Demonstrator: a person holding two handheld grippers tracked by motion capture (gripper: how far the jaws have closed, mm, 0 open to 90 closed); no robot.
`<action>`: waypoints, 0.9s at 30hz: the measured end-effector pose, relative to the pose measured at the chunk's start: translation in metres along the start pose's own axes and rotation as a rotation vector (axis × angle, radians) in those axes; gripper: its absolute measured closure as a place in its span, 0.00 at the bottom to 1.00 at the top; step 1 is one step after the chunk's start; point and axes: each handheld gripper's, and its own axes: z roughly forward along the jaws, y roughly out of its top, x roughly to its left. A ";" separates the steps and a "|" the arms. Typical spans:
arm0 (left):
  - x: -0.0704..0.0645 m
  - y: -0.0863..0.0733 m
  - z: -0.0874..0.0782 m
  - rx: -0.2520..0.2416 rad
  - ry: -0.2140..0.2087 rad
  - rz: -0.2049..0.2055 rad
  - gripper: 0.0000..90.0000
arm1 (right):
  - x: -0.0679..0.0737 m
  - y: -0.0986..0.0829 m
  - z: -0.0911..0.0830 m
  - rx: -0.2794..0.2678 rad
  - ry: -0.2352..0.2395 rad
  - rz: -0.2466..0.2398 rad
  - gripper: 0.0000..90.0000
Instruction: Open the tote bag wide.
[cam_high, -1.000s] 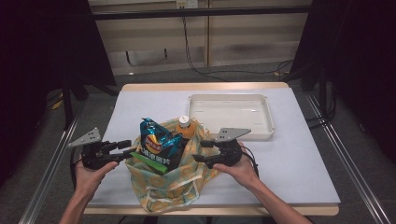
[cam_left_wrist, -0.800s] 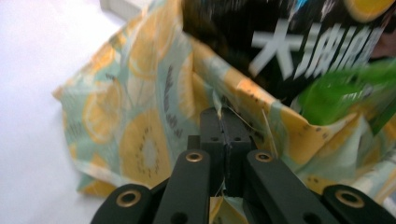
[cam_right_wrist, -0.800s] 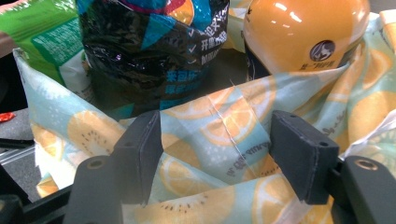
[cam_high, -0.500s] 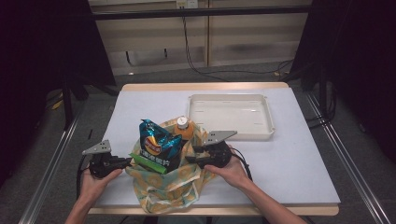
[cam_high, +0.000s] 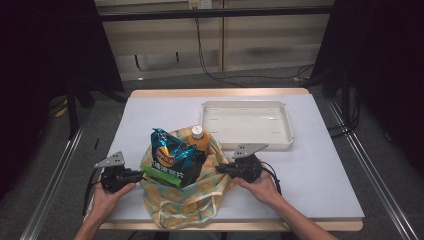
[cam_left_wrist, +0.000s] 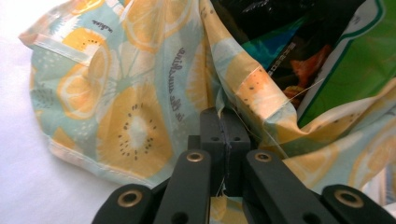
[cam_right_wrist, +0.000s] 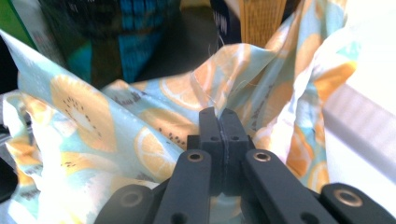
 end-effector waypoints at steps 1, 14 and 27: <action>0.000 -0.001 0.001 0.008 0.010 0.002 1.00 | 0.002 -0.003 0.003 0.006 0.001 -0.005 1.00; 0.005 -0.010 0.000 0.011 0.022 -0.025 1.00 | 0.002 -0.015 0.018 0.093 -0.030 -0.022 1.00; 0.002 -0.009 -0.011 -0.052 0.054 -0.026 0.88 | -0.002 -0.008 0.010 0.048 -0.030 -0.004 0.81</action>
